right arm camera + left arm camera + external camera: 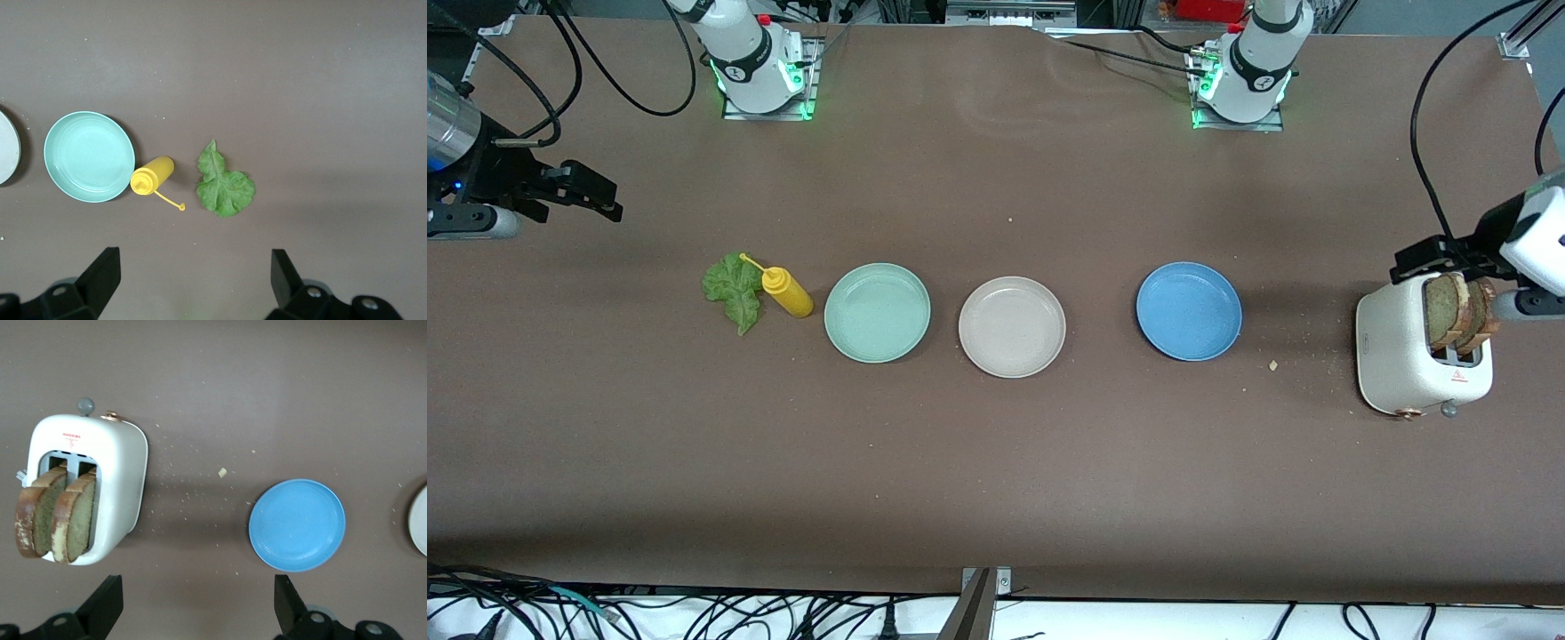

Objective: Make sandwich in beige plate with both arms
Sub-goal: 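Lower the left gripper onto the toast slices in the white toaster, then grasp and lift a toast slice with the left gripper while the right gripper reaches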

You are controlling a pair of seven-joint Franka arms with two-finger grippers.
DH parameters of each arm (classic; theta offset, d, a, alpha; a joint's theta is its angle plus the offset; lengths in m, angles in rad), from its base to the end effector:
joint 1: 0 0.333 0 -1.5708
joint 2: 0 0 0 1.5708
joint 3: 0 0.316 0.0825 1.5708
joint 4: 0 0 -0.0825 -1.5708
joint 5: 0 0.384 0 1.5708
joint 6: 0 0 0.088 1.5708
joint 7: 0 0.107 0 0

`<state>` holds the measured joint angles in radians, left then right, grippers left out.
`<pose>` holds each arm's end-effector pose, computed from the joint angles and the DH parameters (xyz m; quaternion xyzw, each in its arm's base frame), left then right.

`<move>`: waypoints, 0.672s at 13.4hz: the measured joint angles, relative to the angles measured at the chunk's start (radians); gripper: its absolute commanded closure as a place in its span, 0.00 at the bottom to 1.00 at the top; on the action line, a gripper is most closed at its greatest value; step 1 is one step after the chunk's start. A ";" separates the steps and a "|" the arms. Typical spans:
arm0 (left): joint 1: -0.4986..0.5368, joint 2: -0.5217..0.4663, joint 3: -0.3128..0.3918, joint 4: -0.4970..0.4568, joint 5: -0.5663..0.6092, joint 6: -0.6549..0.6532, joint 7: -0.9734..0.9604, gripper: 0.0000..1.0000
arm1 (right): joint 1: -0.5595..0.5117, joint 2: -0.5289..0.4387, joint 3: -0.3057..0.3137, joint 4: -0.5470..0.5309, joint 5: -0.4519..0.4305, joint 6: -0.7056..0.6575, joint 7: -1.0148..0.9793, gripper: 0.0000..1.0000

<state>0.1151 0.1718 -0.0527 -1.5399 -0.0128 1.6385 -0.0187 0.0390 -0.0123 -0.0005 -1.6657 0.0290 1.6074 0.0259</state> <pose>0.6057 0.0389 0.5450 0.9984 0.0414 -0.0362 0.0117 0.5506 0.0242 0.5896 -0.9996 -0.0054 0.0234 0.0137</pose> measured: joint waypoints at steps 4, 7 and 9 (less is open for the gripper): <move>0.052 0.048 0.002 -0.001 0.024 0.046 0.081 0.00 | 0.000 0.000 0.000 0.000 0.000 0.000 0.000 0.00; 0.095 0.077 0.003 -0.006 0.026 0.056 0.174 0.00 | 0.000 0.000 0.000 0.000 0.000 0.000 0.000 0.00; 0.122 0.093 0.003 -0.032 0.026 0.090 0.201 0.00 | 0.000 0.000 0.000 0.000 0.000 0.000 0.000 0.00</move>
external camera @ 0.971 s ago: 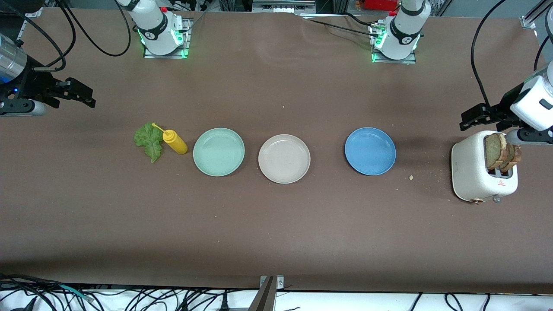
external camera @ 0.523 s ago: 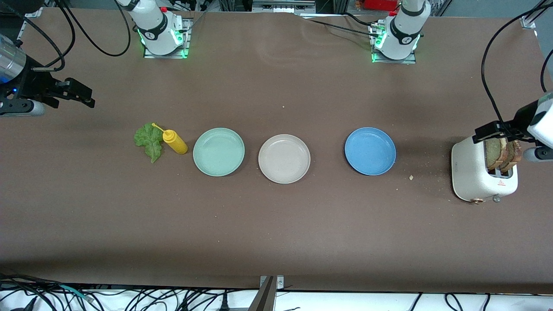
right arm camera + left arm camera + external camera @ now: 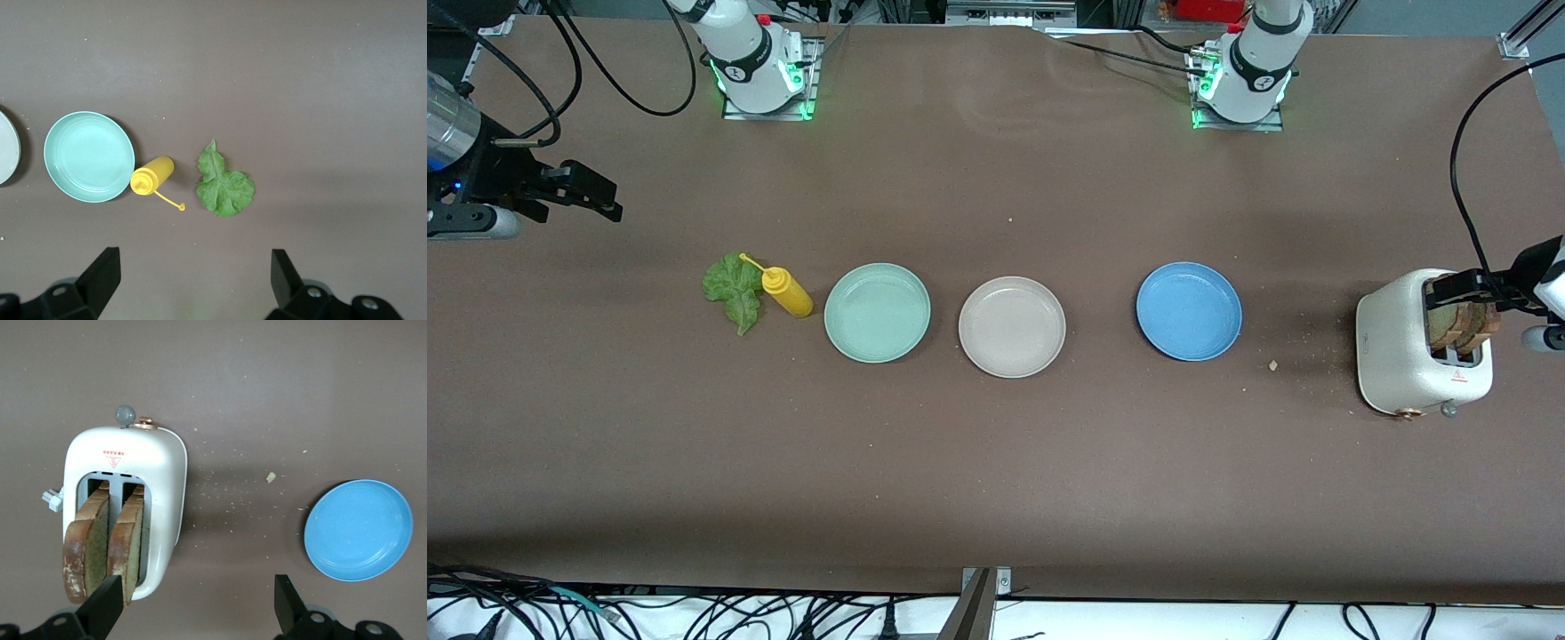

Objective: Make sandwich in beige plate with both arms
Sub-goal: 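Grasp and lift a toast slice with the left gripper while the right gripper reaches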

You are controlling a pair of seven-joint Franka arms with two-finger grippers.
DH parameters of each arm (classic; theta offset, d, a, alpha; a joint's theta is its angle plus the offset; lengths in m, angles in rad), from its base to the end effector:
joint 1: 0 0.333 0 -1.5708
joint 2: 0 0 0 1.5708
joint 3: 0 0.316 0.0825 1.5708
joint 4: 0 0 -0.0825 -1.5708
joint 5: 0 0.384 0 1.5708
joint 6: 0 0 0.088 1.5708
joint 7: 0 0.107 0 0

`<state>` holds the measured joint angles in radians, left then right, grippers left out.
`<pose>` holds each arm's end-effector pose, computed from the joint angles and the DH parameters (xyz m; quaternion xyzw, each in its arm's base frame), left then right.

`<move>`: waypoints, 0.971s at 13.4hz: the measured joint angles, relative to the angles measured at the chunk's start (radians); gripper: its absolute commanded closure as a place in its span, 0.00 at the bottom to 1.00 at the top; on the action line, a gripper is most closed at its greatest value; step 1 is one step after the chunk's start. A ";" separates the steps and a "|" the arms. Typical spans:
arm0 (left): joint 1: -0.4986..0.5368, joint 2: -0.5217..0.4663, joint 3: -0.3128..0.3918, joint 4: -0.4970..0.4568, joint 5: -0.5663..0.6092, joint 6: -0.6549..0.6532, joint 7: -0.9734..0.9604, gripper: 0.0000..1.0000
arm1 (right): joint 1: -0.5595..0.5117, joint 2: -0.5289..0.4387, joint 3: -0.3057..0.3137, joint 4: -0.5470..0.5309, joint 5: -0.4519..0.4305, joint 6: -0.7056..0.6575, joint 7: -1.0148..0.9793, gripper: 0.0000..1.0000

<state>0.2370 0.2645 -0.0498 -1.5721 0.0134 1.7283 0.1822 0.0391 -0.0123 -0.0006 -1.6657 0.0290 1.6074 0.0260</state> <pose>0.6185 0.1215 0.4795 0.9985 0.0016 -0.0530 0.0099 0.5506 0.0242 0.5896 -0.9996 -0.0054 0.0235 0.0137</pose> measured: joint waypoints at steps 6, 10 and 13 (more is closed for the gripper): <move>0.065 0.006 0.000 -0.106 0.000 0.128 0.068 0.00 | 0.000 0.016 0.000 0.000 0.000 -0.003 0.001 0.00; 0.076 0.006 -0.001 -0.185 0.000 0.226 0.088 0.00 | 0.000 0.022 0.000 0.000 0.000 -0.016 0.000 0.00; 0.095 0.006 -0.001 -0.221 0.000 0.269 0.123 0.00 | 0.001 0.022 0.000 0.000 0.000 -0.027 0.000 0.00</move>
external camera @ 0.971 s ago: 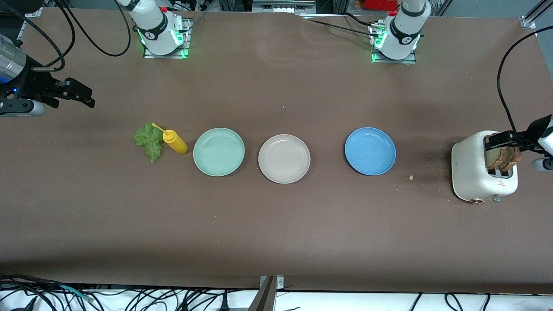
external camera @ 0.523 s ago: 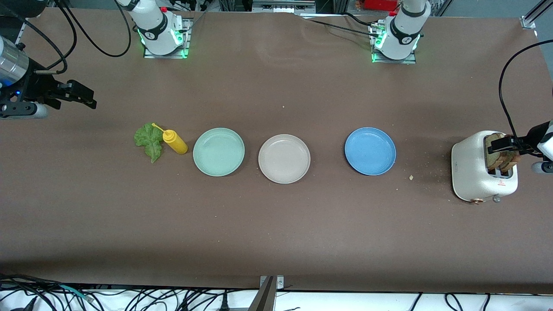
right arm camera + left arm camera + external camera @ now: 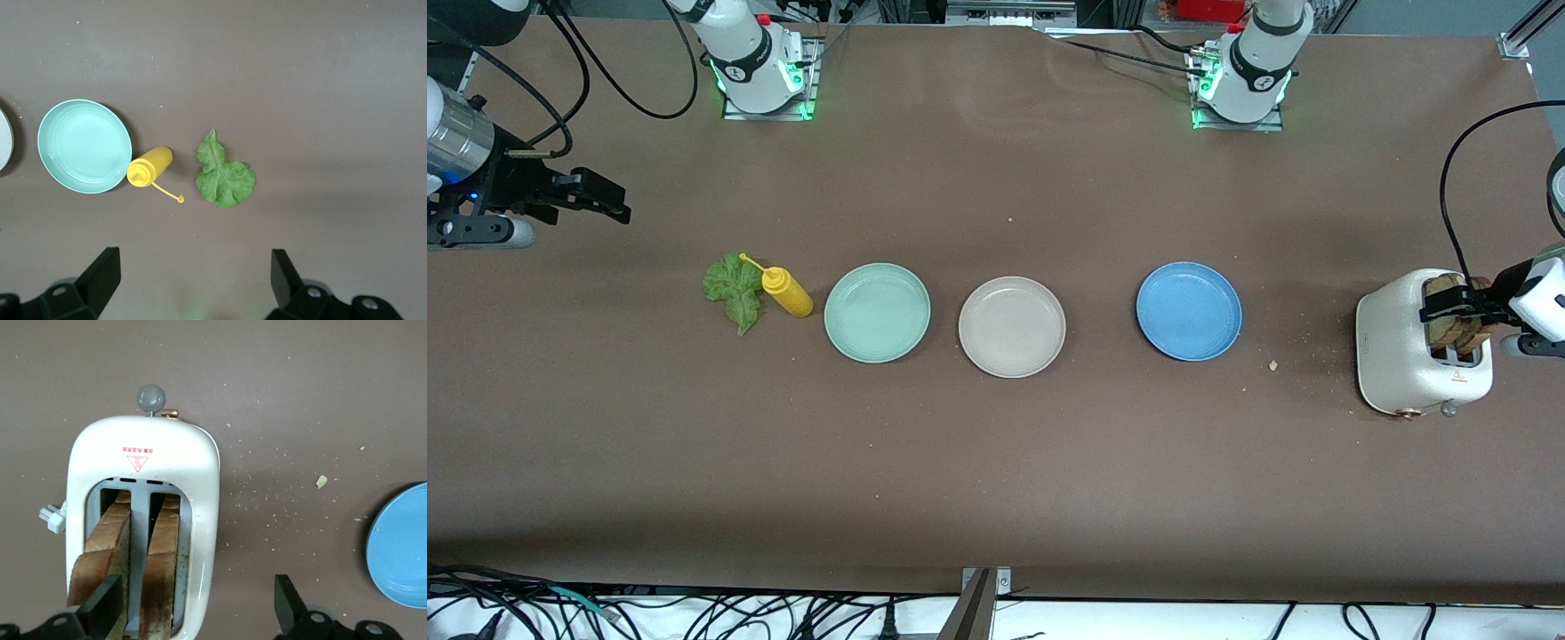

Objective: Make sandwich in beige plate with both arms
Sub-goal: 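Grasp and lift a toast slice with the left gripper while the right gripper reaches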

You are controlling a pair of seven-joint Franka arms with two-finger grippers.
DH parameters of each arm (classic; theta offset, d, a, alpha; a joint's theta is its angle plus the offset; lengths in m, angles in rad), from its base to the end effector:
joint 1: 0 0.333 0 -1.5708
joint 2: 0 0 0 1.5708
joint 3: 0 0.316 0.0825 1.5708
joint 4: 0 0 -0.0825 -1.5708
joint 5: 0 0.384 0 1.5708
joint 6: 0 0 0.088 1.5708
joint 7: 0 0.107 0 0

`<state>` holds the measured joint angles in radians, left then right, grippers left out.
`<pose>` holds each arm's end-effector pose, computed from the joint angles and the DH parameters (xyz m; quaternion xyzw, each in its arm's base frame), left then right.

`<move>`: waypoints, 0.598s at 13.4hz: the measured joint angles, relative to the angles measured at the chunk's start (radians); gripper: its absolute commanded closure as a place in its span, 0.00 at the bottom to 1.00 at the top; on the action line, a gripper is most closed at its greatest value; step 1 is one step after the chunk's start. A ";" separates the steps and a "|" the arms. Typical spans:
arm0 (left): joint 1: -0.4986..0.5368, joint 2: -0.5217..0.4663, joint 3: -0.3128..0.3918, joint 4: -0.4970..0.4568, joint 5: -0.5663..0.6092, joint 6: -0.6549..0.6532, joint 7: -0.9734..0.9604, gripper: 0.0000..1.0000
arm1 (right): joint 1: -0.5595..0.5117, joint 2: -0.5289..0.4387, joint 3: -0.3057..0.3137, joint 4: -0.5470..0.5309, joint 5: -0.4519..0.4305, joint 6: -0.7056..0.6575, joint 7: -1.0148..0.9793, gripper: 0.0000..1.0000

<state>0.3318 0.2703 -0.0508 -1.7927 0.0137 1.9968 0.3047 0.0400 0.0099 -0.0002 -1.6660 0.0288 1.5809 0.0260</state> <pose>0.5968 0.1752 0.3943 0.9994 -0.0142 -0.0313 0.0101 0.5531 0.0251 0.5751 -0.9988 -0.0061 0.0479 0.0128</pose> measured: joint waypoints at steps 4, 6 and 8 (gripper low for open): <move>0.013 -0.001 0.000 -0.039 0.000 0.043 0.008 0.00 | 0.000 0.000 0.000 0.000 0.000 -0.003 0.000 0.00; 0.016 -0.001 0.000 -0.059 0.000 0.063 0.009 0.05 | 0.001 0.000 0.000 0.000 0.000 -0.003 0.000 0.00; 0.018 -0.002 0.000 -0.069 0.000 0.066 0.020 0.20 | 0.002 0.001 0.001 0.000 0.000 -0.004 0.000 0.00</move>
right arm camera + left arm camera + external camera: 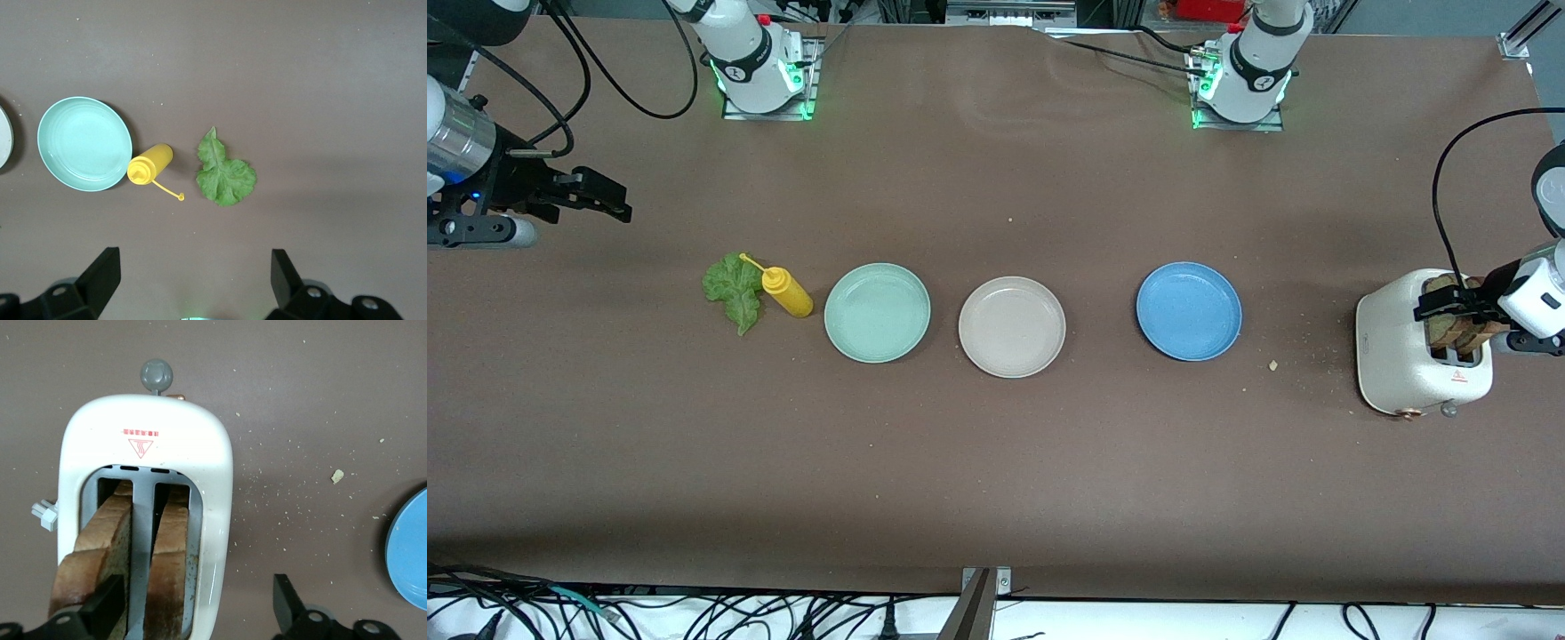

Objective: Make sandwich in beige plate with both arms
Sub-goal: 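Grasp and lift a toast slice with the left gripper while the right gripper reaches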

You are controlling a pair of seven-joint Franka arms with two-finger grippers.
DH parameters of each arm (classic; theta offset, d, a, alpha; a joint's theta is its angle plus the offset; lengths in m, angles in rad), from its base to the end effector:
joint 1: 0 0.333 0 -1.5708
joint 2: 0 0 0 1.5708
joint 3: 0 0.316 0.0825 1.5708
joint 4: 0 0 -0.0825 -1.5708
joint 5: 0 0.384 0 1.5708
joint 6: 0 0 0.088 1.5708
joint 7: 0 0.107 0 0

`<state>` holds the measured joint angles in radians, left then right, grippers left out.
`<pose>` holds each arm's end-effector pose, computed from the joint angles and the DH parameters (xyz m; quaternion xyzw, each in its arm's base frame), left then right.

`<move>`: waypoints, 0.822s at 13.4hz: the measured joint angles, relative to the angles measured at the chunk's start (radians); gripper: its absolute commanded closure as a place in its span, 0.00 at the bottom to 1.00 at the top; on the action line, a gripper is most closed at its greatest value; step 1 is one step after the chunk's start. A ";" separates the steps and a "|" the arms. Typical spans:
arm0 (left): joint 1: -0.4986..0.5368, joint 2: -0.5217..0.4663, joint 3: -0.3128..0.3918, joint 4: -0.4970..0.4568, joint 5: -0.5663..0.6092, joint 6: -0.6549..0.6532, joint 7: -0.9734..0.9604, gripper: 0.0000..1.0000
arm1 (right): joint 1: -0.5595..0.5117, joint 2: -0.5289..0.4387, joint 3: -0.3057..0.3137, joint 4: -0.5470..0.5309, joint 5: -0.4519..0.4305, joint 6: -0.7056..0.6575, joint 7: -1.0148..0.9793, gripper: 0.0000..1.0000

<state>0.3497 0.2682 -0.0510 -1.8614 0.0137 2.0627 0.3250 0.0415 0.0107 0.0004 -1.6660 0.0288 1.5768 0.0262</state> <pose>0.5854 0.1827 0.3698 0.9993 -0.0159 -0.0314 0.0110 0.5527 0.0262 0.5743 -0.9986 -0.0070 0.0504 0.0127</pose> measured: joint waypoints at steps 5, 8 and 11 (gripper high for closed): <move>0.023 -0.004 0.000 -0.001 0.000 0.000 0.069 0.91 | 0.000 0.012 0.000 0.000 0.000 -0.005 0.000 0.00; 0.036 -0.005 0.000 -0.001 0.000 0.000 0.124 1.00 | 0.000 0.012 0.000 0.000 0.000 -0.011 0.000 0.00; 0.038 -0.009 -0.002 -0.001 0.000 -0.003 0.203 1.00 | 0.000 0.012 0.000 0.000 0.000 -0.024 0.000 0.00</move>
<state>0.3879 0.2592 -0.0527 -1.8620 0.0139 2.0594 0.5278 0.0414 0.0229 0.0003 -1.6661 0.0289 1.5526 0.0262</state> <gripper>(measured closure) 0.868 0.000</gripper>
